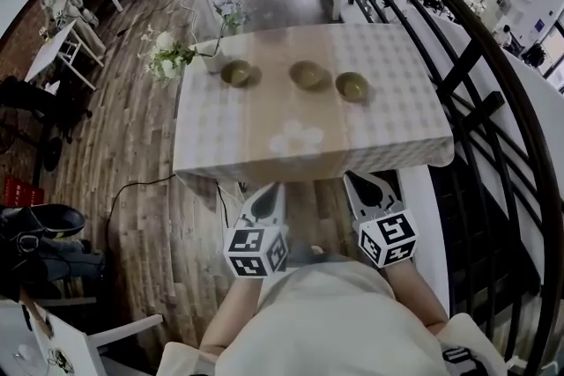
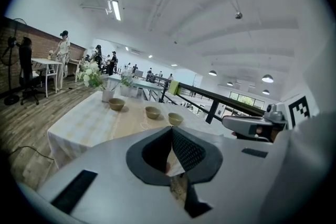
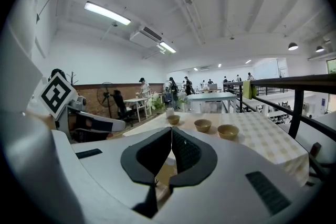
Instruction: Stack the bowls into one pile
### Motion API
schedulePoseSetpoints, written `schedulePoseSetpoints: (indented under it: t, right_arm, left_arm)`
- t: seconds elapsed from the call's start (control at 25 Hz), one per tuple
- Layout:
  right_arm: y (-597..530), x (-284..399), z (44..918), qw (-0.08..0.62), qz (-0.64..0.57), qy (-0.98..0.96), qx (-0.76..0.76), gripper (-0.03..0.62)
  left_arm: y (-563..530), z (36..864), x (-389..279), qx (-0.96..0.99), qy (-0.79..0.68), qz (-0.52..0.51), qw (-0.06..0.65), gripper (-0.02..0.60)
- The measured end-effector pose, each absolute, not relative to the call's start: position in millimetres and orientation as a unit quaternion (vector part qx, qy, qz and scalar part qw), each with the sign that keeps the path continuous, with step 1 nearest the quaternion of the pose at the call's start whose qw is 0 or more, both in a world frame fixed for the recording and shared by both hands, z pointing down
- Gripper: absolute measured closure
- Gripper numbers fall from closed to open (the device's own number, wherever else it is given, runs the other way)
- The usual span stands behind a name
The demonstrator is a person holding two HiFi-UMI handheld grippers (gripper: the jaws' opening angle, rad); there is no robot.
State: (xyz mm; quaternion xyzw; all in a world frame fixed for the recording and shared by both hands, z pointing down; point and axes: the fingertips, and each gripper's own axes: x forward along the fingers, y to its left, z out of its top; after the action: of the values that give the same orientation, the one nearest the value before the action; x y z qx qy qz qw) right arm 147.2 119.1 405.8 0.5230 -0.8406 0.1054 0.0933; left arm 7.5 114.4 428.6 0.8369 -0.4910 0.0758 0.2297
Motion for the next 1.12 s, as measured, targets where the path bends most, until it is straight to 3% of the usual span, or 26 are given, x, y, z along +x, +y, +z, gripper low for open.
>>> schedulePoseSetpoints:
  t: [1.12]
  right_arm:
    - [-62,104,410,0.111,0.115,-0.864,0.477,0.592]
  left_arm:
    - [-71,454,-63,0.789,-0.553,0.086,0.254,0.577]
